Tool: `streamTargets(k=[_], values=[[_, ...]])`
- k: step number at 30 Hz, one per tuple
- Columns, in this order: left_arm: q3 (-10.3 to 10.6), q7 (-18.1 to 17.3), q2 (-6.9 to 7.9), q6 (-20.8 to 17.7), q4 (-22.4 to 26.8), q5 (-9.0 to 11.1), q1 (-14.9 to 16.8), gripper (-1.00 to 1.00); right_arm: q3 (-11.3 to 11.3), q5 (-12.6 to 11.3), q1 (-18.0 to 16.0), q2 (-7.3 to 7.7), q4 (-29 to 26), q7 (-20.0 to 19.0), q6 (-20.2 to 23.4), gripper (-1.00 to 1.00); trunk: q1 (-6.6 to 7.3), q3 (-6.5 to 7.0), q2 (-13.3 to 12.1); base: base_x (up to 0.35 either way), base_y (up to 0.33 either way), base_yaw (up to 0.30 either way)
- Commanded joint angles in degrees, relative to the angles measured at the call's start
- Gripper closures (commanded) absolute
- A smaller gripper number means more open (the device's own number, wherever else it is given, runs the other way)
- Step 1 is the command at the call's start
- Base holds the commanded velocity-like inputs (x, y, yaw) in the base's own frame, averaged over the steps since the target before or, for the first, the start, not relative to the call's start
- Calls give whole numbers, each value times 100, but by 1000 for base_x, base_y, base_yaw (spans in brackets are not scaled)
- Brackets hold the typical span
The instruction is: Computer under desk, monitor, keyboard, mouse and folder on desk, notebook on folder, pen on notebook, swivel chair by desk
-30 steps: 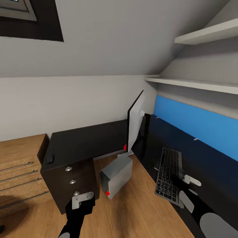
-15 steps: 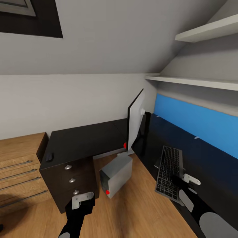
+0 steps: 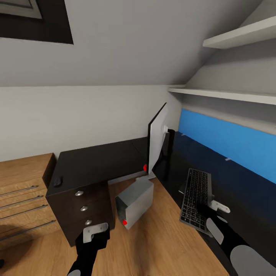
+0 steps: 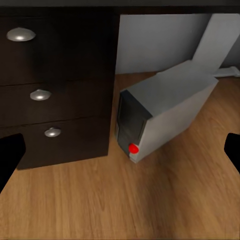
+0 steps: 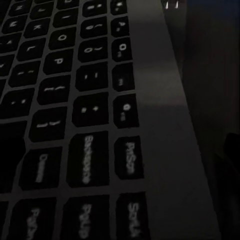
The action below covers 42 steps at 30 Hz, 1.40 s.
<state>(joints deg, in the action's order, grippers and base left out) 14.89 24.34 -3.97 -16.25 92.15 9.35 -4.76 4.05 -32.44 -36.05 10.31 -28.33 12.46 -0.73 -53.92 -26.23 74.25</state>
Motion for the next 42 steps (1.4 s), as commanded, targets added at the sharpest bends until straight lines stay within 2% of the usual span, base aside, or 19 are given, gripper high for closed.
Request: streamTargets(k=[1,34,42], values=[[5,36,1,-18,10,46,1,-100,43,-78,0,7,275,41,0,-100,1,-6,3,-217,0,0],[11,36,2,-18,5,43,0,-100,52,-70,1,-2,275,37,12,-100,1,-6,3,-53,20,0],[13,36,2,-15,5,45,0,-100,52,-69,0,-2,275,37,9,-100,1,-6,3,0,154,0]])
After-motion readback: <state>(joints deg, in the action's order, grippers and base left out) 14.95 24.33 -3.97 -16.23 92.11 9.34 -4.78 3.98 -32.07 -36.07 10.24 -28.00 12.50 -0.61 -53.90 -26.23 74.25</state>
